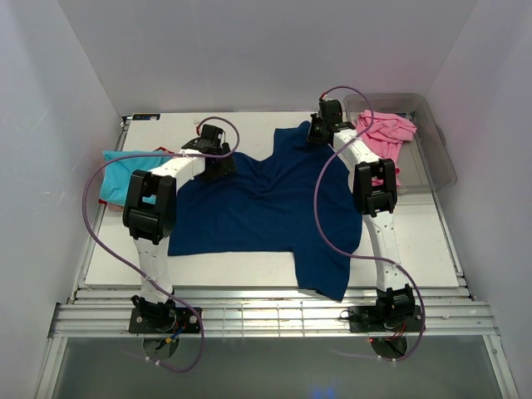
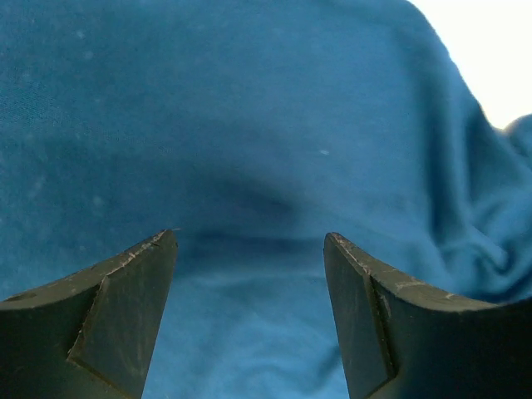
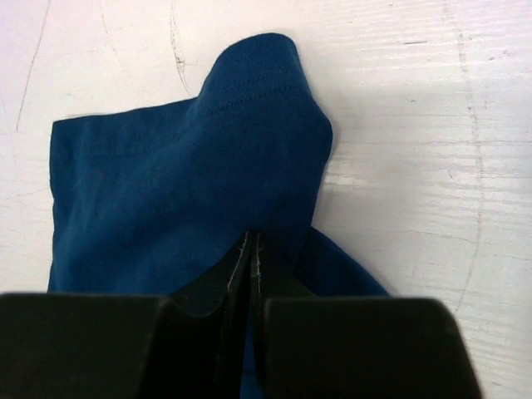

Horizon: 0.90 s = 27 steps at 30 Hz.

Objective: Fold and stack the t-shirts
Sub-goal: Flatten the tshirt out

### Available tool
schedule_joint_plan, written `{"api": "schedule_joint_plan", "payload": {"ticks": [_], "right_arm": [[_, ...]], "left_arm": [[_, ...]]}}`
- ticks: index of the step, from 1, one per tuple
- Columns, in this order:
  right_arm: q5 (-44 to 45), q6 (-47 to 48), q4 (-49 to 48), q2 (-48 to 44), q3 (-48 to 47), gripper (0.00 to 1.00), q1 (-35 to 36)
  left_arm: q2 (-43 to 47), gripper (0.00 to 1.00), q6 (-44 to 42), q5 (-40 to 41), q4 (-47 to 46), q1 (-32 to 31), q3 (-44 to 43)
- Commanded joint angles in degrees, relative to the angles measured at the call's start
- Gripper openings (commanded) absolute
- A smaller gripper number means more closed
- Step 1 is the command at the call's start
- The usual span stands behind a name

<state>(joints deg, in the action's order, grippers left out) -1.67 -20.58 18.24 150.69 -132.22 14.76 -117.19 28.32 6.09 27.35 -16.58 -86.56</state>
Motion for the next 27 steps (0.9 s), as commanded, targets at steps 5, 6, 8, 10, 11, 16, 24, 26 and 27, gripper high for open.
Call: {"api": "schedule_joint_plan", "payload": {"ticks": [5,6,8,10,11,16,24,26,27], "right_arm": [[4.6,3.3,6.3,0.0,-2.0,0.08,1.2],[5.0,3.5,6.6,0.0,-2.0,0.08,1.3],[6.1,3.6,7.9,0.5,-2.9,0.08,1.2],[6.9,3.4,9.1,1.4,-4.2,0.08,1.2],[7.5,3.1,9.4,1.6,-4.6,0.08,1.2],[12.6,-0.7,9.6,1.7,-5.0,0.08,1.0],[13.7,-7.7,9.2,2.3,-5.2,0.08,-1.0],[12.6,-7.5,8.0,2.4,-5.1,0.08,-1.5],[12.0,-6.5,7.2,2.3,-5.0,0.09,-1.6]], "left_arm": [[-4.1,0.82,-0.9,0.5,-1.6,1.6,-4.1],[-5.6,0.82,-0.9,0.4,-1.5,2.1,-4.5],[-6.7,0.82,-0.8,0.0,-1.3,3.9,-5.4],[-7.7,0.82,-0.6,-0.3,-1.0,5.5,-5.4],[-7.7,0.82,-0.5,-0.3,-0.9,6.0,-4.8],[-6.1,0.82,0.4,-0.5,-1.0,8.3,-1.1],[-3.0,0.82,2.0,-5.6,-4.2,8.4,4.7],[-3.1,0.82,0.9,-10.4,-6.6,8.1,4.7],[-3.5,0.82,0.2,-11.0,-7.0,7.9,4.3]]}}
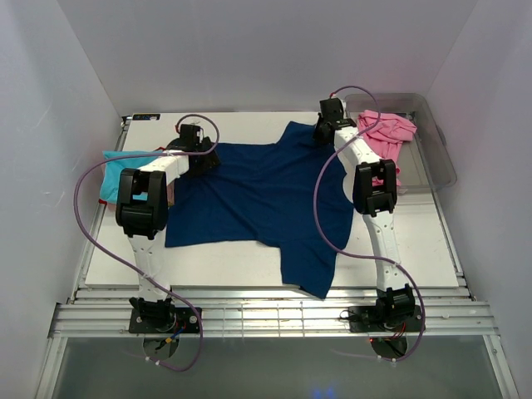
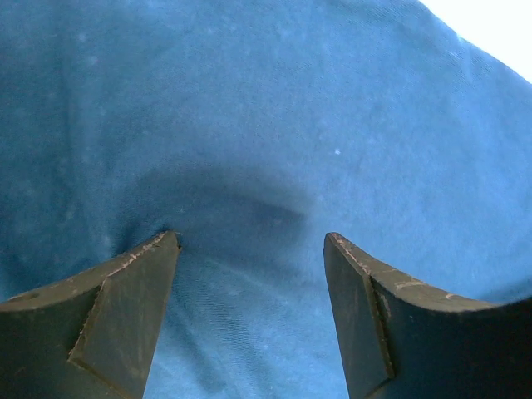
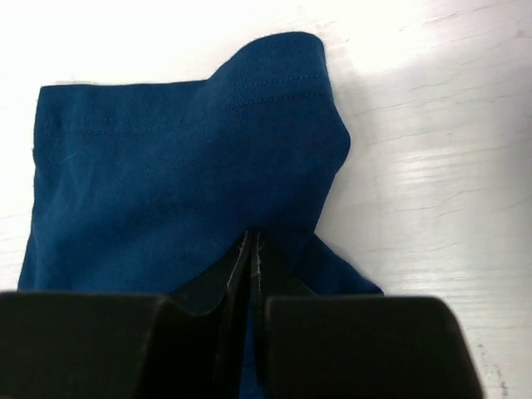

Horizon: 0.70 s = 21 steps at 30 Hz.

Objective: Fold and stack the t-shirts
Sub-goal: Flatten the tshirt out

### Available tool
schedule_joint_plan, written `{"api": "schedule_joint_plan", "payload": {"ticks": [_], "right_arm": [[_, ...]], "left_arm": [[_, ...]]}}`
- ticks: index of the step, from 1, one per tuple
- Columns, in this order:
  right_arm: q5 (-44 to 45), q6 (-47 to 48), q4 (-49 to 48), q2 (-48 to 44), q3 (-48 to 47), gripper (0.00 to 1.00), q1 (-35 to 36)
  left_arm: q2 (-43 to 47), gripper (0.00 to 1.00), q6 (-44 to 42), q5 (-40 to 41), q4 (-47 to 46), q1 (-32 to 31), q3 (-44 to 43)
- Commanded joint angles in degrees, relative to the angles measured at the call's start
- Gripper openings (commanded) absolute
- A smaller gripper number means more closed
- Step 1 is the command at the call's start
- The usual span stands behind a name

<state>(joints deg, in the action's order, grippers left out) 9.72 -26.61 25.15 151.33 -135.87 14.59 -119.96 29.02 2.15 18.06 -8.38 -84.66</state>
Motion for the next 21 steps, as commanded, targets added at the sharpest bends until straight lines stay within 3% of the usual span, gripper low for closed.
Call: {"api": "schedule_joint_plan", "payload": {"ticks": [1,3,7,8,10,11,15,18,21], "right_arm": [[0.5,0.1,-0.6,1.3,-1.1,0.1,-1.6],[0.1,1.7,-4.3,0.6,-0.3,0.13,-1.8],[-2.5,6.0,-11.0,-3.3,0.6,0.37,-3.5],[-4.9,6.7,-12.4,-4.3,0.9,0.51,-4.0],[-6.1,8.2,-16.9,-8.8,3.3,0.63,-5.0],[-6.7,9.1,-18.3,-10.8,4.7,0.64,-5.1],[-8.2,12.0,-18.6,-22.5,10.7,0.63,-4.0],[-8.2,13.8,-13.6,-31.0,18.2,0.51,-1.5],[-5.7,15.4,-6.8,-38.4,27.3,0.23,1.8]], "left_arm": [[-1.1,0.82,-2.2,-7.6,2.0,-0.9,0.7],[-1.9,0.82,-3.6,-8.9,2.2,-1.6,-1.7],[-3.6,0.82,-5.0,-10.5,2.9,-3.6,-8.3],[-3.7,0.82,-5.1,-10.6,3.4,-3.9,-10.9],[-3.7,0.83,-5.4,-10.8,3.6,-4.9,-13.0],[-3.5,0.83,-5.8,-10.8,4.0,-5.2,-14.8],[-0.9,0.83,-6.0,-10.5,4.5,-6.6,-15.7],[4.0,0.83,-5.5,-9.0,4.7,-8.0,-10.9],[10.6,0.83,-5.7,-6.5,4.2,-9.0,-3.1]]}}
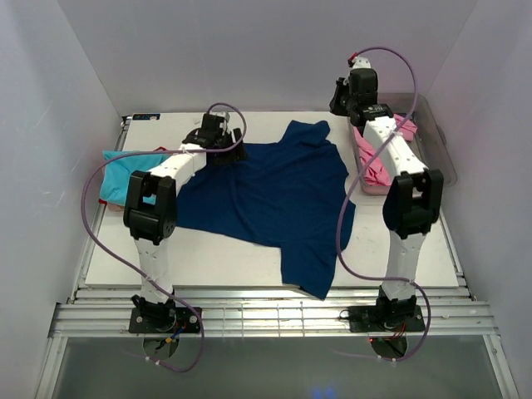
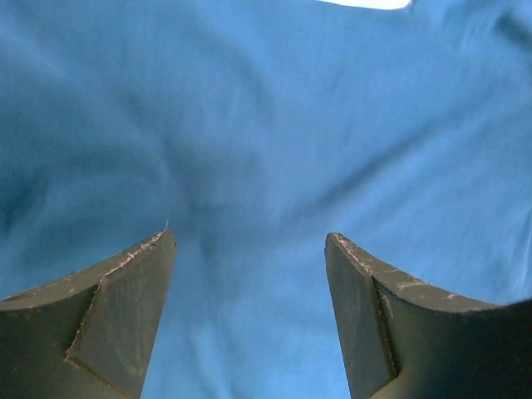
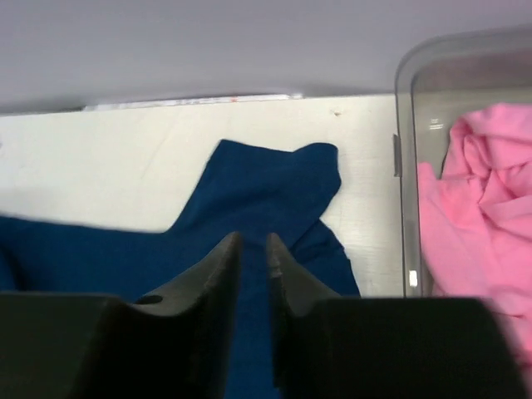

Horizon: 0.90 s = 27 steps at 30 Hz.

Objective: Fold and stack the t-shirts
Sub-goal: Flatten the tshirt out

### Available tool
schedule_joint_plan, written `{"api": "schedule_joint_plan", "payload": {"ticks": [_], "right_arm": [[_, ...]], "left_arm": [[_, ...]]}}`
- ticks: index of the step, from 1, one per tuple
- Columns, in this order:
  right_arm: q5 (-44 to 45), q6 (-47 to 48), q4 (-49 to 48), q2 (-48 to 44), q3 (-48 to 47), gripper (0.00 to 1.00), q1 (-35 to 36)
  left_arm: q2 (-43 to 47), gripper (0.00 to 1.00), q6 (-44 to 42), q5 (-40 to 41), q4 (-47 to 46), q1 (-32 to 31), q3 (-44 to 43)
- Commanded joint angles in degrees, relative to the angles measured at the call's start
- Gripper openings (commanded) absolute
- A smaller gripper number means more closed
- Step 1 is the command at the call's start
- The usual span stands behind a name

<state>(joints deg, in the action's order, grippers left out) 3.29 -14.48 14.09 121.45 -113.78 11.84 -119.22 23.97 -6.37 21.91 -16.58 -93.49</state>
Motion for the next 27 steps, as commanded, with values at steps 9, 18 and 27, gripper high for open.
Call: {"api": "schedule_joint_plan", "payload": {"ticks": [9,18,27], "right_arm": [[3.5,-1.1,11.2,-25.9,35.3,0.08,14.3],[3.1,-7.5,12.1,-33.1,52.4,0.08,16.4],[2.3,-8.9,10.2,-33.4,61.2,0.08,16.6]], "left_arm": [[23.9,0.84,-0.4,10.8,0.0,-1.1,23.7],[26.1,0.26,1.9,14.3,-3.1,-1.1,34.4],[24.3,0.1,1.4,15.7,-4.5,-1.1,38.5]]}}
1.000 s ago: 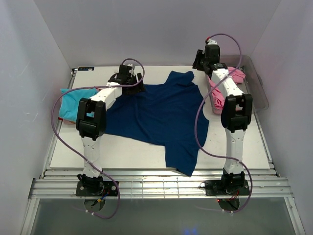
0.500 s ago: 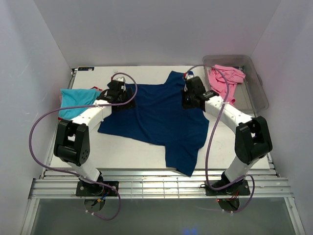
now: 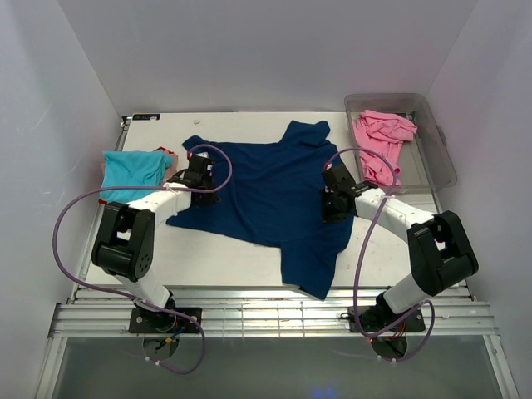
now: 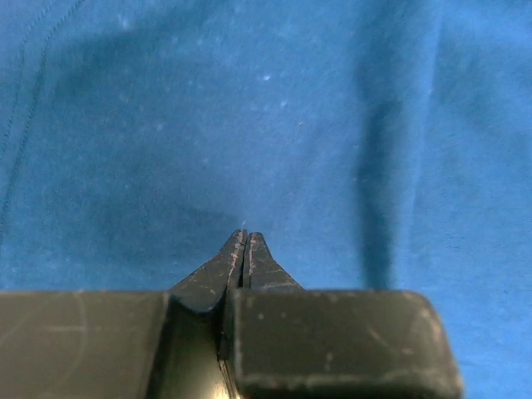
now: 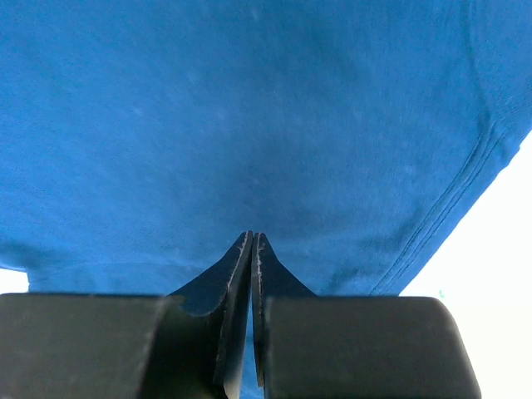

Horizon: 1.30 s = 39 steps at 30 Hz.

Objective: Fold and stack the t-shirts
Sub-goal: Flatten the tshirt out

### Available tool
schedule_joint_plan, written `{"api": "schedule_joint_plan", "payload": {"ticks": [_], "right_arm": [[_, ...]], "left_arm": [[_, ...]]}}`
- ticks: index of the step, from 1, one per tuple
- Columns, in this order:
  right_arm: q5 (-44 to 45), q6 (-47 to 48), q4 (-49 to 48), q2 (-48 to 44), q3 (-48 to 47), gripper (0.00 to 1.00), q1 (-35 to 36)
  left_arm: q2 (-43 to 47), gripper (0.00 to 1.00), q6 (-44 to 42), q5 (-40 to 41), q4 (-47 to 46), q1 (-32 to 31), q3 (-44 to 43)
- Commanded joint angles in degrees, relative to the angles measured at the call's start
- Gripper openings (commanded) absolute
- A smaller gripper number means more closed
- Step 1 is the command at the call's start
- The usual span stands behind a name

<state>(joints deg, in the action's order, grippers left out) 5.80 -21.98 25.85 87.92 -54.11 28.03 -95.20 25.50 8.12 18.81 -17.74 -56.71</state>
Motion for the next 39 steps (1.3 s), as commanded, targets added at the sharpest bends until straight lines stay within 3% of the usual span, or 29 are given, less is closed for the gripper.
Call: {"api": "schedule_joint_plan", "payload": {"ticks": [1,8,14,26,36,38,39], "right_arm": [[-0.1,-1.7,-1.8,0.4,1.9,0.08,0.4],[3.0,-1.3,-2.1,5.2,2.8,0.08,0.3],[7.2,-2.5,3.2,8.3,2.1,0.08,0.2],[11.9,-3.7,9.0,4.5,4.6,0.08,-1.4],[14.7,-2.8,8.5,2.6,4.5,0.08,-1.8],[15.5,-2.9,9.1,0.4,2.8,0.08,-1.7],[15.9,-3.0,9.6,-2.6,2.1,0.08,-1.5]], "left_arm": [[0.5,0.1,0.6,1.1,-1.4,0.1,3.2],[2.8,0.04,3.2,1.5,-1.4,0.1,10.9],[3.2,0.0,4.8,2.7,1.0,0.1,13.2],[12.3,0.0,10.6,3.1,8.1,0.1,18.0],[19.6,0.0,7.9,0.2,8.1,0.0,17.7],[21.4,0.05,7.1,-0.4,8.1,-0.1,16.1],[23.5,0.2,6.4,-0.3,8.2,-0.3,14.3]]}}
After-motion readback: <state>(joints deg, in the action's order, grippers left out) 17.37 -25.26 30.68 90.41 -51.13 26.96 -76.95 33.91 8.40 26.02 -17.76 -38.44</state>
